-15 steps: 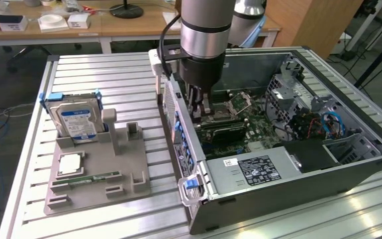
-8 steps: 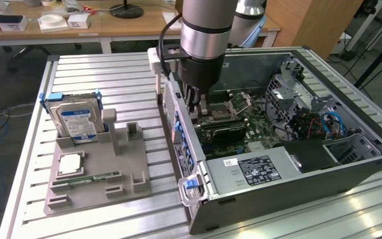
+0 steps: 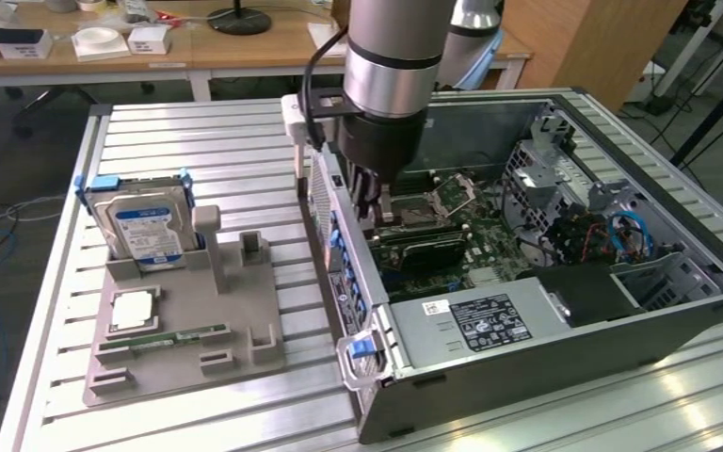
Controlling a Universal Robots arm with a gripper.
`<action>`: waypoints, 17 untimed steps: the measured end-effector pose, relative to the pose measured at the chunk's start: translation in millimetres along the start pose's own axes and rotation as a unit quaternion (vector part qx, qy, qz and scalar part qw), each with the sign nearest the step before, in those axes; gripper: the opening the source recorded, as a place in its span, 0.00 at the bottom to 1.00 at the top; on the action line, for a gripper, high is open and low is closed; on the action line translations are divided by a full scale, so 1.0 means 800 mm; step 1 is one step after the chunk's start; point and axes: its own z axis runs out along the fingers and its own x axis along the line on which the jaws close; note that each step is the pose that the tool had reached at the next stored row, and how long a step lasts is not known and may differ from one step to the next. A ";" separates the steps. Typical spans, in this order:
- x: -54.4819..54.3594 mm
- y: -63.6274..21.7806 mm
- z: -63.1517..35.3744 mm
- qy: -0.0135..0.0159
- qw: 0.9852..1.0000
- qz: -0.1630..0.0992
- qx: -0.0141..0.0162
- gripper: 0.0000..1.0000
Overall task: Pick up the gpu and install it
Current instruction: 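Press down on the gpu until it lock into place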
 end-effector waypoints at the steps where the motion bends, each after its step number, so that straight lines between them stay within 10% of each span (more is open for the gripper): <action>1: 0.001 0.000 0.002 0.000 1.000 0.000 0.000 0.11; 5: 0.001 -0.001 0.000 0.001 1.000 0.000 -0.001 0.11; 11: 0.001 -0.016 -0.007 -0.007 1.000 0.000 0.007 0.11; 17: 0.000 -0.035 -0.027 -0.013 1.000 0.000 0.008 0.11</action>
